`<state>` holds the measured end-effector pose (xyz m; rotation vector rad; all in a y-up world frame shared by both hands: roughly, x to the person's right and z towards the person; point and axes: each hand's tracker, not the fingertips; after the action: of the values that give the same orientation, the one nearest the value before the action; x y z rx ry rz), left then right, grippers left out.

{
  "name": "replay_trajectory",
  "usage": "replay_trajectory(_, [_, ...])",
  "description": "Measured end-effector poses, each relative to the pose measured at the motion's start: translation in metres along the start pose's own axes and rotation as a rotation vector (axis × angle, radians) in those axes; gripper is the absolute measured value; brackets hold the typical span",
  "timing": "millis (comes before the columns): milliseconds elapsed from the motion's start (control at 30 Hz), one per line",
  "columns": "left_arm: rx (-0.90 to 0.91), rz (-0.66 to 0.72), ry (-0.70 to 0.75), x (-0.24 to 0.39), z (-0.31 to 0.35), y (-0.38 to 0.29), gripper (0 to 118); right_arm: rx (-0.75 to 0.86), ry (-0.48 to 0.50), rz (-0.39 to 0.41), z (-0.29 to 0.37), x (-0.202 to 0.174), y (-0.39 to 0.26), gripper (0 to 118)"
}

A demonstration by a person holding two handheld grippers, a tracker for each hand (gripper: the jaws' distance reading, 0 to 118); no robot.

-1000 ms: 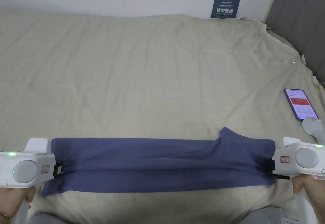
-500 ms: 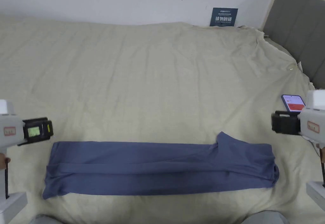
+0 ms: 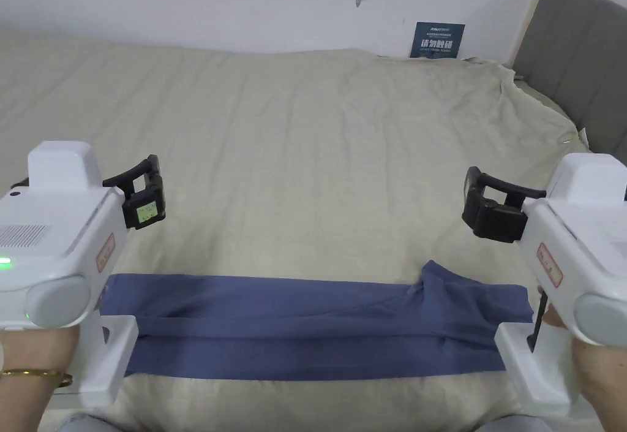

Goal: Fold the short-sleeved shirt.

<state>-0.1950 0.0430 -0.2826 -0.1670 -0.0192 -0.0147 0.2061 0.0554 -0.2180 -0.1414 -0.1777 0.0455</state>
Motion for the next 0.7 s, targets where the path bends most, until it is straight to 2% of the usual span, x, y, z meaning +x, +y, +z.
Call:
replay_trajectory(33, [0.003, 0.004, 0.001, 0.002, 0.001, -0.002, 61, 0.014, 0.020, -0.013, 0.004, -0.002, -0.003, 104])
replay_trajectory(100, [0.010, 0.009, -0.001, 0.005, 0.003, -0.006, 47, 0.012, 0.034, -0.010, 0.008, -0.007, -0.005, 84])
replay_trajectory(167, [0.006, -0.001, -0.004, 0.010, 0.006, -0.010, 31, 0.014, 0.035, 0.000, 0.009, -0.011, -0.008, 48])
replay_trajectory(200, [0.010, -0.014, -0.004, 0.010, 0.003, -0.015, 17, 0.017, 0.033, 0.003, 0.010, -0.013, -0.009, 31])
replay_trajectory(233, [0.017, -0.025, 0.000, 0.013, 0.004, -0.017, 1, 0.021, 0.026, 0.000, 0.009, -0.014, -0.010, 6])
replay_trajectory(267, [0.023, -0.032, 0.006, 0.015, 0.005, -0.018, 0, 0.017, 0.028, -0.010, 0.008, -0.014, -0.010, 1])
replay_trajectory(333, [0.019, -0.026, -0.008, 0.017, 0.008, -0.017, 0, 0.017, 0.040, -0.039, 0.009, -0.011, -0.012, 0])
replay_trajectory(700, [-0.022, 0.008, -0.035, 0.016, 0.005, -0.019, 0, -0.014, 0.033, -0.046, 0.006, -0.011, -0.009, 0])
